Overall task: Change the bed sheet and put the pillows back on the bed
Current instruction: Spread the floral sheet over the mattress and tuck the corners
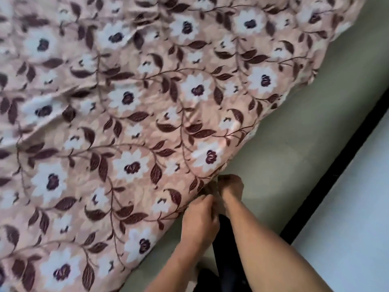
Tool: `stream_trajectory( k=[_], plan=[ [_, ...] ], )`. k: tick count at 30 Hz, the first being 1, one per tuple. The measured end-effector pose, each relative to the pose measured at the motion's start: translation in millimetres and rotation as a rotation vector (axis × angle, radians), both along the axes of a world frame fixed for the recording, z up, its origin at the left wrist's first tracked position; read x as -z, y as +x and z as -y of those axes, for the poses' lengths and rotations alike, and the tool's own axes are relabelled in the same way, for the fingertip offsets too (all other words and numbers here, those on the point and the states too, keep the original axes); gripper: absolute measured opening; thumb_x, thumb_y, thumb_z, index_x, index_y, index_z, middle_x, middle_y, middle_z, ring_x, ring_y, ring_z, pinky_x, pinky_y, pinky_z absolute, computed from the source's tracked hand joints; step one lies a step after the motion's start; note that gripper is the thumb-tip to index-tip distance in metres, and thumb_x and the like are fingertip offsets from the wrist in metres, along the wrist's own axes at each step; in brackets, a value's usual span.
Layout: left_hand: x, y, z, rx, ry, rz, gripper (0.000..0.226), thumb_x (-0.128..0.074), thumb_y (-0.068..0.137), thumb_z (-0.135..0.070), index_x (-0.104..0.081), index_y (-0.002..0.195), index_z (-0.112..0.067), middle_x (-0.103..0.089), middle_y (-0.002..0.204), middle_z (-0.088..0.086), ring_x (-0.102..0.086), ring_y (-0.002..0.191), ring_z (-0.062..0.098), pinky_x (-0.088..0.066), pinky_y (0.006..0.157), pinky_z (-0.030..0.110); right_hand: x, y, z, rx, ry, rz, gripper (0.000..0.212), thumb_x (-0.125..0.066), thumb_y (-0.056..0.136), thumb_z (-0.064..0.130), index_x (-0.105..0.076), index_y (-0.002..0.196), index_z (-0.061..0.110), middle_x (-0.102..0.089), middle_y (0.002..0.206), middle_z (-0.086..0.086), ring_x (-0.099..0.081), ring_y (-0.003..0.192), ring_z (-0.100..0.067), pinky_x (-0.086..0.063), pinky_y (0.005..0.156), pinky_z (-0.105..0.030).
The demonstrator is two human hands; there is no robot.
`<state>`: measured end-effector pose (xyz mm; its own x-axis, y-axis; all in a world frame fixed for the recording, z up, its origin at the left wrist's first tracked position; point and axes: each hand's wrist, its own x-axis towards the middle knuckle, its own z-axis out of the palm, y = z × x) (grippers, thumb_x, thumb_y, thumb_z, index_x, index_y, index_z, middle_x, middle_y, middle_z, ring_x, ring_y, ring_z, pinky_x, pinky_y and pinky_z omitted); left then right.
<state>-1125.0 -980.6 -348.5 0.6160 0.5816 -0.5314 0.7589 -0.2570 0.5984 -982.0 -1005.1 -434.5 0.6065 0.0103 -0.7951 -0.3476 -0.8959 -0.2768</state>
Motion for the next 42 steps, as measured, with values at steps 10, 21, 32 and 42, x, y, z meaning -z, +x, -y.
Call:
stream_trajectory(
  k=[10,21,32,42],
  plan=[
    [-29,161,-102,0.504,0.371,-0.053,0.068,-0.027,0.08,-0.024,-0.055,0.142,-0.022,-0.038,0.155,0.014,-0.045,0.124,0.038,-0.049,0.094,0.05,-44,149,-23,0.343,0.479,-0.018,0.025,-0.064,0.095,0.042,-0.067,0.118,0.032,-0.075,0.11,-0.001,-0.074,0.091,-0.021,-0.062,0.064,-0.034],
    [-14,287,-187,0.711,0.429,-0.194,0.081,-0.058,0.088,-0.039,-0.019,0.159,-0.04,-0.004,0.17,0.01,-0.001,0.155,0.042,-0.016,0.121,0.064,-55,297,-69,0.175,0.421,0.008,0.053,-0.046,0.099,0.067,-0.052,0.14,0.033,-0.064,0.134,0.002,-0.062,0.121,-0.028,-0.053,0.098,-0.039],
    [-15,423,-250,0.539,0.544,0.189,0.057,-0.069,0.084,-0.007,-0.056,0.139,-0.011,-0.061,0.133,0.021,-0.058,0.119,0.035,-0.058,0.087,0.05,-55,555,-142,0.425,0.206,0.516,0.053,-0.058,0.099,0.051,-0.064,0.119,0.002,-0.07,0.111,-0.009,-0.067,0.099,-0.026,-0.039,0.062,-0.016],
    [5,524,-296,0.808,0.598,0.088,0.061,-0.054,0.091,-0.028,-0.043,0.151,-0.033,-0.015,0.169,0.01,-0.017,0.153,0.038,-0.027,0.114,0.064,-50,659,-151,-0.018,0.017,0.656,0.033,-0.064,0.093,0.033,-0.075,0.112,0.009,-0.074,0.116,-0.015,-0.069,0.108,-0.029,-0.05,0.086,-0.032]
  ],
)
